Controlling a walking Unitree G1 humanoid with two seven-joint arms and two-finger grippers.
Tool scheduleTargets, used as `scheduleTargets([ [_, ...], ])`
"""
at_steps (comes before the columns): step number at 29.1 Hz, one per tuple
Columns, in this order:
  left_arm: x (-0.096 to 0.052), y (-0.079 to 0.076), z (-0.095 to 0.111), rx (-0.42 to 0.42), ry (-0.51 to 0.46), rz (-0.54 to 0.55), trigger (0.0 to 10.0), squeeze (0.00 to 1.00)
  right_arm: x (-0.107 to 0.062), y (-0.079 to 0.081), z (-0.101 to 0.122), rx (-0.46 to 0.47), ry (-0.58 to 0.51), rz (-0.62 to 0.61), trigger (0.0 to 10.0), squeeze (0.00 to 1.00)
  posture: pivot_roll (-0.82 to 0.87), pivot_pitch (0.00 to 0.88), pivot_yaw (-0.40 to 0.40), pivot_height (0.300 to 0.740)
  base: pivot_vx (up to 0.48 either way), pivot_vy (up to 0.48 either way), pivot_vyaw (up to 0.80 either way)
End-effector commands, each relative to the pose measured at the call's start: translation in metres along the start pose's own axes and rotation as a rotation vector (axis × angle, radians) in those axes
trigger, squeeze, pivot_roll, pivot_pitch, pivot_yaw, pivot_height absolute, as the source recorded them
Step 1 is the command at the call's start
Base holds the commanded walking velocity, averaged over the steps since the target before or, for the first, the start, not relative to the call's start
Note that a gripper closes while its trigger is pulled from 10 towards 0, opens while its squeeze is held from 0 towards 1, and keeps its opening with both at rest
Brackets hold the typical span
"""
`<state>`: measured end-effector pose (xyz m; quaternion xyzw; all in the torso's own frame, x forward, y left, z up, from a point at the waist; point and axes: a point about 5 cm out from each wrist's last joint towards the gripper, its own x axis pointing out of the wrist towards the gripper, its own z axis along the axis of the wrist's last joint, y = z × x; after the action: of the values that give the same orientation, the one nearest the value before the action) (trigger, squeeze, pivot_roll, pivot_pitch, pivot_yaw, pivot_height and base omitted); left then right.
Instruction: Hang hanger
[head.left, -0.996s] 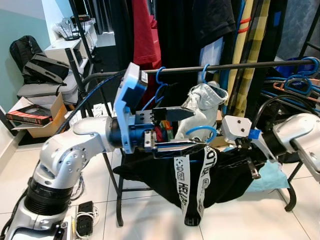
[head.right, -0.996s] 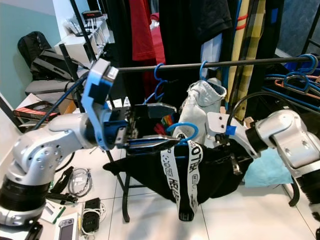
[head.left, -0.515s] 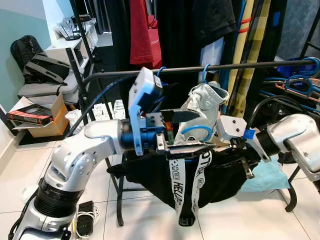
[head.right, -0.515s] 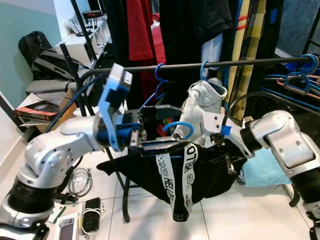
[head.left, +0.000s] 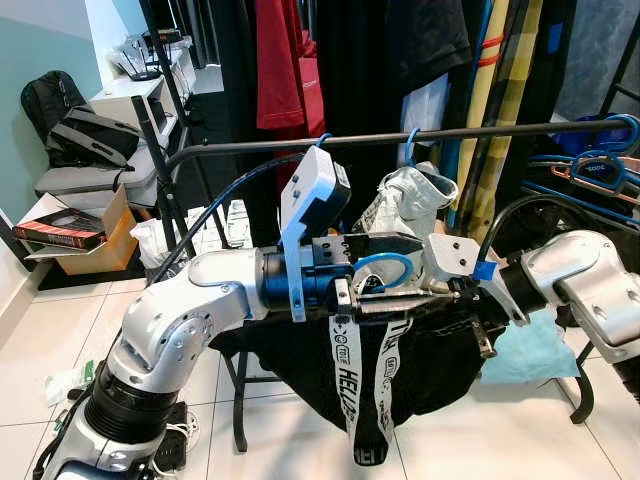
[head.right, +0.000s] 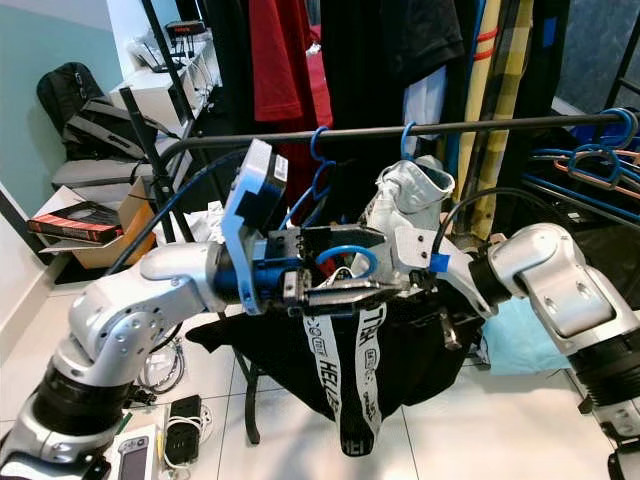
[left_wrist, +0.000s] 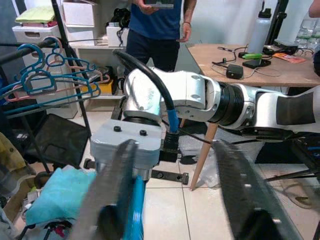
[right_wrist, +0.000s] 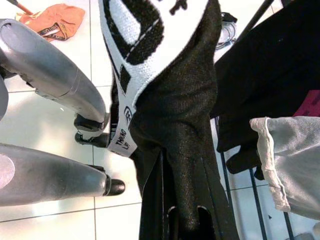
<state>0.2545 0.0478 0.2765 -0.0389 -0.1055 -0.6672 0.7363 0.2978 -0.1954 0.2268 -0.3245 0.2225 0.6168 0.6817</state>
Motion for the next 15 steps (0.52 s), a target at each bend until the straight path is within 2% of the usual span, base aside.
scheduleTargets([
  [1, -0.0003, -0.0024, -0.0002, 0.007, -0.007, -0.001, 0.0, 0.00, 0.0018, -0.0015, 0.0044, -0.014, -0.008, 0.002, 10.0, 0.00, -0.09, 0.000, 0.062, 0.740, 0.000, 0.000, 0.00],
  [15, -0.0006, -0.0017, 0.0005, 0.016, -0.010, 0.011, 0.0, 0.00, 0.0023, -0.0019, 0.0063, -0.014, -0.013, 0.000, 10.0, 0.00, -0.09, 0.000, 0.062, 0.740, 0.000, 0.000, 0.00],
])
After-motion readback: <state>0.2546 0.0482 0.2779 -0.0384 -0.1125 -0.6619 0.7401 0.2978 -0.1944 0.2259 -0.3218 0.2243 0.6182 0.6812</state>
